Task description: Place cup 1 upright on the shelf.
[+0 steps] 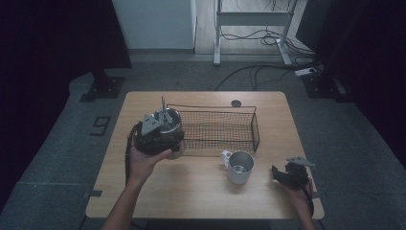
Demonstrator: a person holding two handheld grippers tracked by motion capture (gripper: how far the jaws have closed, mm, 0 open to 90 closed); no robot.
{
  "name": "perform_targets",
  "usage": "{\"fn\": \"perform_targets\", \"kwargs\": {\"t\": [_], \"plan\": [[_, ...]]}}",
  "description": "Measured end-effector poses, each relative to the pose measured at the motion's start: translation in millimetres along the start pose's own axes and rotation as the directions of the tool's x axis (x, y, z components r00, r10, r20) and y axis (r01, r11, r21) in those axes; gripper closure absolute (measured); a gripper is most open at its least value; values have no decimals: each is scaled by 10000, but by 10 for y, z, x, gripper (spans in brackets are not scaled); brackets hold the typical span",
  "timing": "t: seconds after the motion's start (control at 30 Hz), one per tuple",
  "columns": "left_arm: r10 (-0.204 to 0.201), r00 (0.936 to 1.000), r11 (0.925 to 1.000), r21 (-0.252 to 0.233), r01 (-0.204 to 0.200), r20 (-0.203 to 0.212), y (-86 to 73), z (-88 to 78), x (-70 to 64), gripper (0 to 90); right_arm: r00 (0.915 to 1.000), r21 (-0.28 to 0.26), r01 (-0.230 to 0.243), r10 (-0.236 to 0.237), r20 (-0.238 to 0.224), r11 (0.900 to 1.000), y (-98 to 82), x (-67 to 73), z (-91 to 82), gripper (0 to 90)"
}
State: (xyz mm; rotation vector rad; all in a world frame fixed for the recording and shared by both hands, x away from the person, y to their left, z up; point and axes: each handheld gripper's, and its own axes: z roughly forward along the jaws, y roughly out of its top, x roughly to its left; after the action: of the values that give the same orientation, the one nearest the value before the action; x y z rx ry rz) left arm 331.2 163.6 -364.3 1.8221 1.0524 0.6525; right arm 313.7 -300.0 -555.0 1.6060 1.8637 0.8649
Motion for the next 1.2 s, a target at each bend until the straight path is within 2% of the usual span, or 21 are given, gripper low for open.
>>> {"fn": "perform_targets", "kwargs": {"t": [0.1,0.13,0.23,0.27,0.37,0.57,0.9,1.2], "plan": [[7,9999,10000,-33,-8,-120,39,18,54,40,10000,-5,0,0,-2,10000,0,0,0,266],[-115,9999,9999,-72,114,-47,57,32,83,40,10000,1,1,-1,10,10000,0,0,0,265],[-121,9999,9999,-84,122,41,77,47,107,40,10000,-13,0,0,29,10000,-1,1,0,266],[69,10000,10000,-69,-70,-62,98,66,107,40,10000,-15,-8,8,45,10000,-2,2,0,265],[279,9994,9995,-132,-282,-216,126,95,107,40,10000,7,-6,6,43,10000,-1,2,-2,265],[102,9999,9996,-265,-103,-13,177,164,138,40,10000,4,-14,14,51,10000,-3,3,-3,266],[49,10000,9998,-183,-49,-13,268,300,103,40,10000,-13,-23,23,54,10000,-4,4,-3,266],[305,9994,9994,-128,-306,-131,458,421,38,40,10000,8,-17,17,51,10000,-4,2,-5,266]]}}
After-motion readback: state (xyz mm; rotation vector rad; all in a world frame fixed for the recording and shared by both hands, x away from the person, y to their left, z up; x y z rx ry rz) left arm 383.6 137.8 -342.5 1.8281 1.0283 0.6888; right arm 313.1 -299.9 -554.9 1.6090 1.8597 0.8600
